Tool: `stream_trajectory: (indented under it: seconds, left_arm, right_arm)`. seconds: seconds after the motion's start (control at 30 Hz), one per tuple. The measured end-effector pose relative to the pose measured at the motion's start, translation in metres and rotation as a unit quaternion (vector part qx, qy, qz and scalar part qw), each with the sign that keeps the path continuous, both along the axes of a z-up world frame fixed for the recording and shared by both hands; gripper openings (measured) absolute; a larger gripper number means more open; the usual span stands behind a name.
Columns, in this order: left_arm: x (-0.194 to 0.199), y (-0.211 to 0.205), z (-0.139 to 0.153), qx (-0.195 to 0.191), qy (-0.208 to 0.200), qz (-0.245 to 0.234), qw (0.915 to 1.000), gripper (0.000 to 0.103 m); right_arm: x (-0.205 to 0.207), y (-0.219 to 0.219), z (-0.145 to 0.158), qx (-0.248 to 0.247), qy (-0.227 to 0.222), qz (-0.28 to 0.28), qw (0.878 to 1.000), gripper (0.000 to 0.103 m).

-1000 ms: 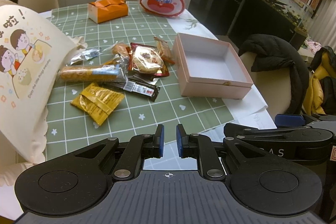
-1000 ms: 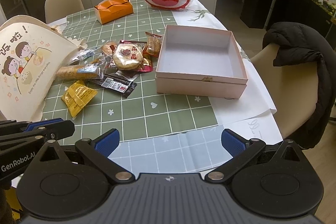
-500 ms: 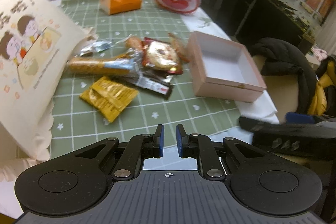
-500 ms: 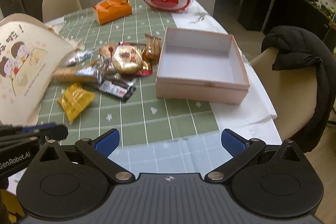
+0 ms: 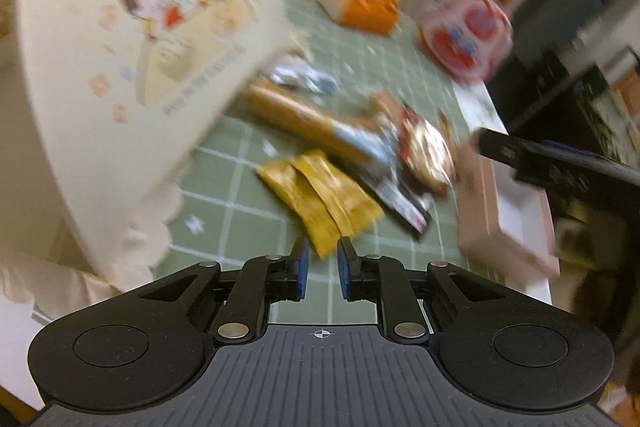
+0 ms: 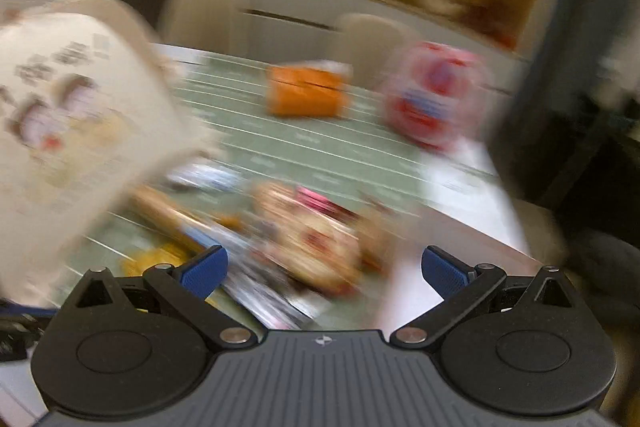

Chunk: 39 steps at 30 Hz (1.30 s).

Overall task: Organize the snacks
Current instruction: 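Reach down and grasp the small clear-wrapped cookie packet with the left tool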

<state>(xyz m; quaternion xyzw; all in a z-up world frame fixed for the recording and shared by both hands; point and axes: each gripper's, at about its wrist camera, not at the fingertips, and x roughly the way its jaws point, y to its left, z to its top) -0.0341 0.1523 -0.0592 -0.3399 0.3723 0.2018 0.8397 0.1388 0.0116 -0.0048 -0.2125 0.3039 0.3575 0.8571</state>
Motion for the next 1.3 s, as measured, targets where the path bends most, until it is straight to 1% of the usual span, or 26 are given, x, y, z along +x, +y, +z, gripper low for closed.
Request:
stream_trajectory:
  seconds: [0.07, 0.1, 0.17, 0.23, 0.27, 0.3, 0.33, 0.37, 0.4, 0.43, 0.47, 0.5, 0.53, 0.6, 0.63, 0.7, 0.73, 0.8, 0.87, 0.93, 1.07, 1.13, 1.2, 1.23, 1.27, 1.3]
  left_arm:
    - [-0.007, 0.007, 0.000, 0.000, 0.008, 0.036, 0.9993, 0.018]
    - [-0.010, 0.010, 0.000, -0.003, 0.011, 0.052, 0.9986, 0.018]
    - [-0.019, 0.013, -0.006, -0.008, 0.032, 0.083, 0.9960, 0.018]
    - [-0.026, 0.016, -0.014, -0.017, 0.052, 0.108, 0.9926, 0.018]
    - [-0.032, 0.016, -0.017, -0.023, 0.059, 0.119, 0.9909, 0.018]
    - [-0.037, 0.015, -0.019, -0.027, 0.064, 0.129, 0.9892, 0.018]
    - [-0.041, 0.015, -0.020, -0.032, 0.068, 0.138, 0.9876, 0.018]
    - [-0.045, 0.016, -0.022, -0.037, 0.074, 0.148, 0.9855, 0.018]
    - [-0.048, 0.016, -0.023, -0.039, 0.080, 0.157, 0.9836, 0.018]
    - [-0.051, 0.017, -0.025, -0.043, 0.086, 0.166, 0.9814, 0.018]
    - [-0.051, 0.017, -0.027, -0.045, 0.092, 0.173, 0.9796, 0.018]
    - [-0.051, 0.020, -0.028, -0.045, 0.093, 0.178, 0.9786, 0.018]
    - [-0.050, 0.021, -0.028, -0.044, 0.093, 0.179, 0.9784, 0.018]
    - [-0.049, 0.026, -0.031, -0.048, 0.091, 0.182, 0.9780, 0.018]
    - [-0.049, 0.029, -0.033, -0.052, 0.089, 0.182, 0.9779, 0.018]
    - [-0.045, 0.033, -0.037, -0.061, 0.084, 0.178, 0.9786, 0.018]
    - [-0.042, 0.036, -0.038, -0.065, 0.080, 0.173, 0.9797, 0.018]
    - [-0.035, 0.041, -0.041, -0.072, 0.074, 0.155, 0.9825, 0.018]
    - [-0.027, 0.048, -0.044, -0.078, 0.073, 0.135, 0.9850, 0.018]
    - [-0.017, 0.055, -0.048, -0.082, 0.072, 0.114, 0.9874, 0.018]
    - [-0.002, 0.063, -0.047, -0.081, 0.065, 0.087, 0.9908, 0.018]
    - [0.006, 0.067, -0.038, -0.057, 0.060, 0.070, 0.9941, 0.018]
    - [0.024, 0.077, -0.030, -0.041, 0.056, 0.052, 0.9963, 0.018]
    - [0.035, 0.083, -0.028, -0.036, 0.052, 0.042, 0.9971, 0.018]
    - [0.049, 0.089, -0.027, -0.029, 0.052, 0.030, 0.9978, 0.018]
    - [0.064, 0.095, -0.027, -0.020, 0.057, 0.021, 0.9979, 0.018]
  right_arm:
    - [0.027, 0.035, -0.009, 0.016, 0.062, 0.055, 0.996, 0.103]
    - [0.045, 0.057, -0.018, 0.022, 0.100, 0.078, 0.992, 0.103]
    - [0.074, 0.096, -0.037, 0.023, 0.145, 0.101, 0.984, 0.103]
    - [0.101, 0.140, -0.060, 0.023, 0.161, 0.116, 0.980, 0.103]
    - [0.111, 0.159, -0.072, 0.023, 0.165, 0.121, 0.979, 0.102]
    - [0.117, 0.175, -0.081, 0.022, 0.172, 0.128, 0.977, 0.098]
    - [0.124, 0.193, -0.091, 0.018, 0.179, 0.132, 0.975, 0.087]
    - [0.130, 0.207, -0.099, 0.016, 0.181, 0.128, 0.975, 0.080]
    - [0.136, 0.220, -0.107, 0.011, 0.178, 0.120, 0.977, 0.078]
    - [0.140, 0.228, -0.113, 0.007, 0.178, 0.119, 0.977, 0.073]
    - [0.145, 0.231, -0.120, 0.002, 0.182, 0.125, 0.975, 0.068]
    - [0.145, 0.235, -0.125, -0.005, 0.188, 0.133, 0.973, 0.066]
    - [0.145, 0.233, -0.127, -0.011, 0.194, 0.140, 0.971, 0.066]
    - [0.132, 0.223, -0.128, -0.018, 0.185, 0.165, 0.969, 0.066]
    - [0.124, 0.216, -0.126, -0.022, 0.188, 0.173, 0.966, 0.066]
    - [0.107, 0.197, -0.124, -0.027, 0.205, 0.197, 0.958, 0.066]
    - [0.098, 0.189, -0.124, -0.030, 0.214, 0.208, 0.954, 0.067]
    - [0.077, 0.171, -0.122, -0.038, 0.208, 0.218, 0.953, 0.066]
    - [0.061, 0.152, -0.120, -0.041, 0.231, 0.217, 0.948, 0.066]
    - [0.041, 0.133, -0.118, -0.045, 0.237, 0.218, 0.946, 0.066]
    - [0.012, 0.104, -0.118, -0.038, 0.222, 0.209, 0.952, 0.066]
    - [0.004, 0.096, -0.117, -0.036, 0.230, 0.193, 0.953, 0.066]
    - [-0.004, 0.084, -0.110, -0.029, 0.235, 0.176, 0.955, 0.073]
    - [-0.002, 0.084, -0.110, -0.025, 0.234, 0.168, 0.957, 0.077]
    - [-0.006, 0.077, -0.104, -0.019, 0.225, 0.154, 0.962, 0.082]
    - [-0.009, 0.070, -0.096, -0.014, 0.212, 0.141, 0.967, 0.083]
